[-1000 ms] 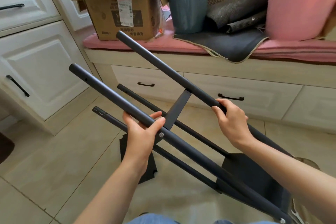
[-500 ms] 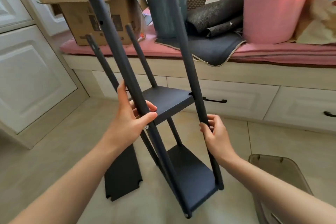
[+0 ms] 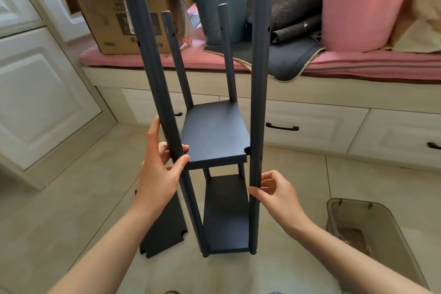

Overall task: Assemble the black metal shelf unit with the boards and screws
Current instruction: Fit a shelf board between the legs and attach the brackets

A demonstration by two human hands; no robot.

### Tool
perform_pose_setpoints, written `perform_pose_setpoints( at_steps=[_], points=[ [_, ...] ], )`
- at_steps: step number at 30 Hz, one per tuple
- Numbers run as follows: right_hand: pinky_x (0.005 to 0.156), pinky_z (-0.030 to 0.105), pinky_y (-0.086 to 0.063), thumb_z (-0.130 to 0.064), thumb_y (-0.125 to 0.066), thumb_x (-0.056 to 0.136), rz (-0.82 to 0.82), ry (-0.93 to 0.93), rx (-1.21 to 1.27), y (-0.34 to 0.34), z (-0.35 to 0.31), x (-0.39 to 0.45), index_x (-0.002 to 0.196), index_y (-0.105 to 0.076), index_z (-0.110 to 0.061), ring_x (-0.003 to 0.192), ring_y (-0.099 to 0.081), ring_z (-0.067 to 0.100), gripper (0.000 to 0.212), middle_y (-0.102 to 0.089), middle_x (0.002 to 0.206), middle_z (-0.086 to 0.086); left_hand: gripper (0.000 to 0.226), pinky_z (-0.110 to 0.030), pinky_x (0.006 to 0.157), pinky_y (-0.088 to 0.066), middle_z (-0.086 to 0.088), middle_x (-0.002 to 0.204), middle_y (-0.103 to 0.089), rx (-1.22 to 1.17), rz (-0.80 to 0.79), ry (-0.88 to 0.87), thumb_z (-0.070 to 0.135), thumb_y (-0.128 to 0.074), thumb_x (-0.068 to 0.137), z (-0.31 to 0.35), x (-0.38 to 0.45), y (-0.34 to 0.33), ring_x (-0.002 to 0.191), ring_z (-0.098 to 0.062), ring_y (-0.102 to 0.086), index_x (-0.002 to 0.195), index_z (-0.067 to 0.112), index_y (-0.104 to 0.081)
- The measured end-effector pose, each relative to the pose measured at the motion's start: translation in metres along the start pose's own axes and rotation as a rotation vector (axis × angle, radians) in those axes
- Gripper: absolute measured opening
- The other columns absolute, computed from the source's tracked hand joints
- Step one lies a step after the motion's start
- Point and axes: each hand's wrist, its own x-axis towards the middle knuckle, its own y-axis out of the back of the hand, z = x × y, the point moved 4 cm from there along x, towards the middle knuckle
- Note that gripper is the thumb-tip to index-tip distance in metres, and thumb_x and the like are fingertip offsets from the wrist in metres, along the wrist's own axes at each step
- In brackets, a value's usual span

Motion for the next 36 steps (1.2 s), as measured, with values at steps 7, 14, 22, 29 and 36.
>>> perform_pose_setpoints(
  at_steps=[7, 14, 22, 29, 36],
  points=[
    [0.068, 0.011, -0.049, -0.016, -0.076, 0.084, 0.001, 0.003, -0.024, -0.001, 0.017, -0.004, 0.088, -0.059, -0.014, 0.081, -0.066, -0.001, 0.018, -0.071, 0.087, -0.005, 0.093, -0.005, 0.086, -0.048, 0.004, 0.103, -0.071, -0.01, 0.028, 0.022, 0.004, -0.068, 0.092, -0.017, -0.013, -0.01, 0.106, -0.003, -0.067, 0.155, 0.044, -0.014],
    [0.071, 0.012, -0.051, -0.017, -0.075, 0.085, -0.038, -0.012, -0.119, 0.006, 0.021, -0.008, 0.088, -0.059, -0.013, 0.082, -0.067, -0.003, 0.017, -0.072, 0.085, -0.005, 0.09, -0.013, 0.093, -0.05, 0.01, 0.106, -0.07, -0.057, 0.045, 0.073, 0.005, -0.068, 0.092, -0.021, -0.023, -0.018, 0.111, -0.004, -0.065, 0.151, 0.05, -0.018],
    [0.069, 0.01, -0.051, -0.018, -0.075, 0.086, -0.086, -0.033, -0.178, 0.0, 0.025, -0.015, 0.088, -0.056, -0.017, 0.082, -0.066, -0.004, 0.019, -0.071, 0.088, -0.005, 0.087, -0.022, 0.096, -0.049, 0.008, 0.109, -0.07, -0.051, 0.1, 0.125, 0.003, -0.067, 0.093, -0.025, -0.036, -0.017, 0.112, -0.004, -0.065, 0.153, 0.046, -0.021],
    [0.083, 0.031, -0.057, -0.028, -0.071, 0.089, -0.181, -0.078, -0.229, -0.006, 0.023, -0.026, 0.09, -0.056, -0.02, 0.088, -0.067, 0.007, 0.017, -0.07, 0.092, -0.004, 0.063, -0.035, 0.107, -0.049, 0.025, 0.113, -0.068, -0.05, 0.149, 0.199, 0.007, -0.066, 0.094, -0.027, -0.051, -0.012, 0.116, 0.002, -0.063, 0.14, 0.04, -0.039],
    [0.095, 0.03, -0.055, -0.021, -0.068, 0.091, -0.151, 0.076, -0.268, 0.042, -0.042, -0.039, 0.118, -0.063, -0.023, 0.104, -0.065, 0.001, 0.027, -0.068, 0.114, -0.009, 0.069, -0.03, 0.108, -0.045, 0.001, 0.12, -0.054, -0.103, 0.36, 0.2, 0.0, -0.075, 0.086, -0.007, -0.076, -0.003, 0.118, -0.012, -0.057, 0.136, 0.03, -0.038]
  ],
)
